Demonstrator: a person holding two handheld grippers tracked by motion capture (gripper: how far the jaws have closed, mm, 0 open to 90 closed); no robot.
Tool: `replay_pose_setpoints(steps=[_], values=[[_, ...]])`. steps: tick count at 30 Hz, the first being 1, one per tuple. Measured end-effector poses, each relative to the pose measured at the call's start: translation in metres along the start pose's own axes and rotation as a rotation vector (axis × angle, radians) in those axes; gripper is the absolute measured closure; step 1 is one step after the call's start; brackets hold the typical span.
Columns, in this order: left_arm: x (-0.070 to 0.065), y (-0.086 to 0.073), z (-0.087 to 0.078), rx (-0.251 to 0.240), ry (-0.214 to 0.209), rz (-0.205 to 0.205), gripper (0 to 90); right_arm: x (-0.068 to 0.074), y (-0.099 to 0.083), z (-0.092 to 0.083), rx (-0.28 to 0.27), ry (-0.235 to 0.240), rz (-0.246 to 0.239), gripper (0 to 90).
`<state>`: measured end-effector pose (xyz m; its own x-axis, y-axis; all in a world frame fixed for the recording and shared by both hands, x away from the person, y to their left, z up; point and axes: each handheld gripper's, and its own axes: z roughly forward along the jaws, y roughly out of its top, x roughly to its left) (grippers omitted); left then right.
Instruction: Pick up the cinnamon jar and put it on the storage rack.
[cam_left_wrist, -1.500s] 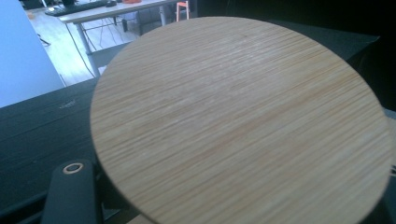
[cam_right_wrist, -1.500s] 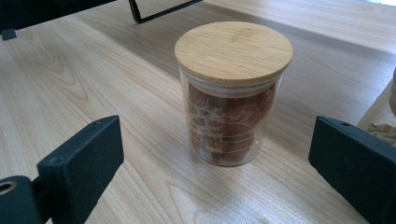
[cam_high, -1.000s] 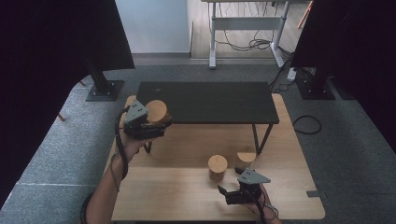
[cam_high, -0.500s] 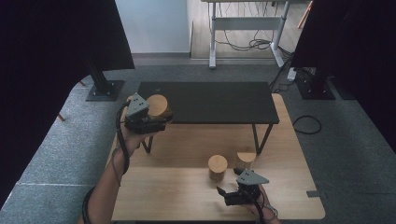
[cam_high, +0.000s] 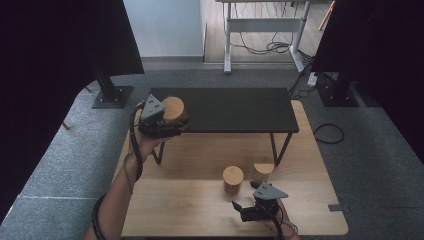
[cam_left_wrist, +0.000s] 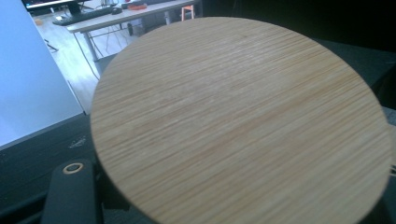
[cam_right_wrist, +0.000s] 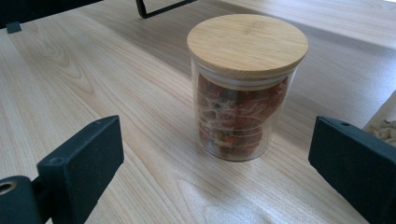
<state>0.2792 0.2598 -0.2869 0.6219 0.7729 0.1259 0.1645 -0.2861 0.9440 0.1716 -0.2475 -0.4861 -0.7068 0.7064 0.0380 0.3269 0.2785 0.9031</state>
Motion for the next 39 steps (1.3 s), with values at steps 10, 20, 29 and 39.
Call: replay_pose_setpoints(steps=[10,20,29,39], values=[[0.004,0.003,0.012,0.025,0.031,0.003,25.1,0.001,0.000,0.001,0.001,0.003,-0.008,2.5],[0.009,-0.003,0.019,0.025,0.051,-0.021,25.1,0.003,0.001,0.001,0.003,0.000,-0.019,2.4],[0.016,-0.007,0.025,0.036,0.060,-0.059,25.1,0.004,0.001,0.003,0.010,0.003,-0.023,2.5],[0.017,-0.006,0.031,0.055,0.065,-0.057,25.1,0.004,0.001,0.002,0.009,0.001,-0.023,2.4]])
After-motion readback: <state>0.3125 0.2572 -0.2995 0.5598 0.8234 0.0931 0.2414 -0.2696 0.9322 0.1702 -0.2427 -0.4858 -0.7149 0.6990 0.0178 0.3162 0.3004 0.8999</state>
